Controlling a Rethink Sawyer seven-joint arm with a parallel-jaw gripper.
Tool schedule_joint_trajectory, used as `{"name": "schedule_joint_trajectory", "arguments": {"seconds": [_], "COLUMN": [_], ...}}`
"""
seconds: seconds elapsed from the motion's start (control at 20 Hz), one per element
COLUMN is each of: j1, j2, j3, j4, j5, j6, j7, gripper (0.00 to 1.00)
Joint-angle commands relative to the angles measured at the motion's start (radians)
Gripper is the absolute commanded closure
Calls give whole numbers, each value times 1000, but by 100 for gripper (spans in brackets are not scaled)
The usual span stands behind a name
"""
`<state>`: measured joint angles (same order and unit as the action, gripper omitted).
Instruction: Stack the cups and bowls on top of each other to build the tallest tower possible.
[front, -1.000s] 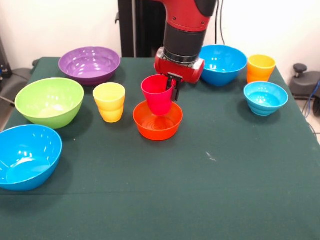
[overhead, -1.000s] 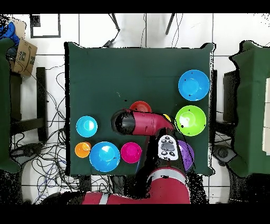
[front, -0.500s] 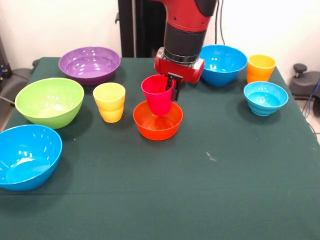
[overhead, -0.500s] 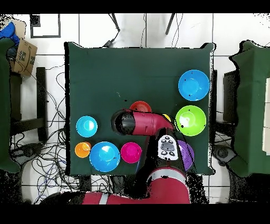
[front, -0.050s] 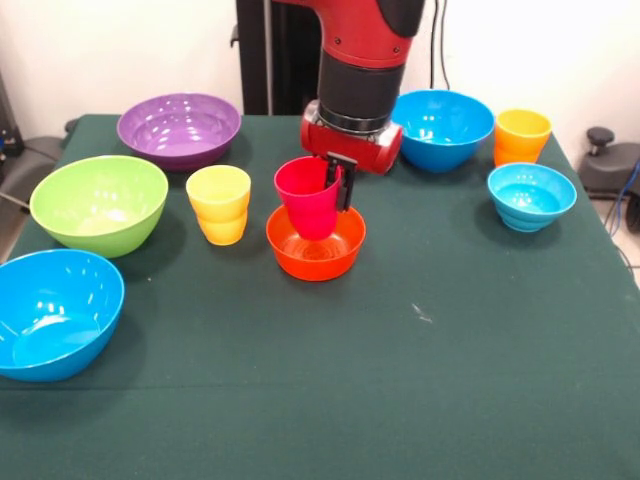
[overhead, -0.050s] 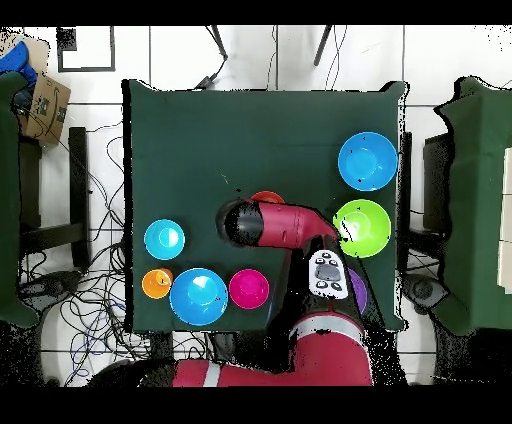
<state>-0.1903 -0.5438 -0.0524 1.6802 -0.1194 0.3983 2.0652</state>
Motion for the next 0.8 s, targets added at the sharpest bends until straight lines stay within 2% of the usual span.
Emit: {"name": "schedule_joint_trajectory", "arguments": {"seconds": [0.05,0.8], "j1": [-16,-11], "j2": [58,56], "j3": [117,112], "j4": [-136,-96], "j5": [-30,-48], "j6": [135,95], "j7": [-70,-45], "gripper": [100,100]}}
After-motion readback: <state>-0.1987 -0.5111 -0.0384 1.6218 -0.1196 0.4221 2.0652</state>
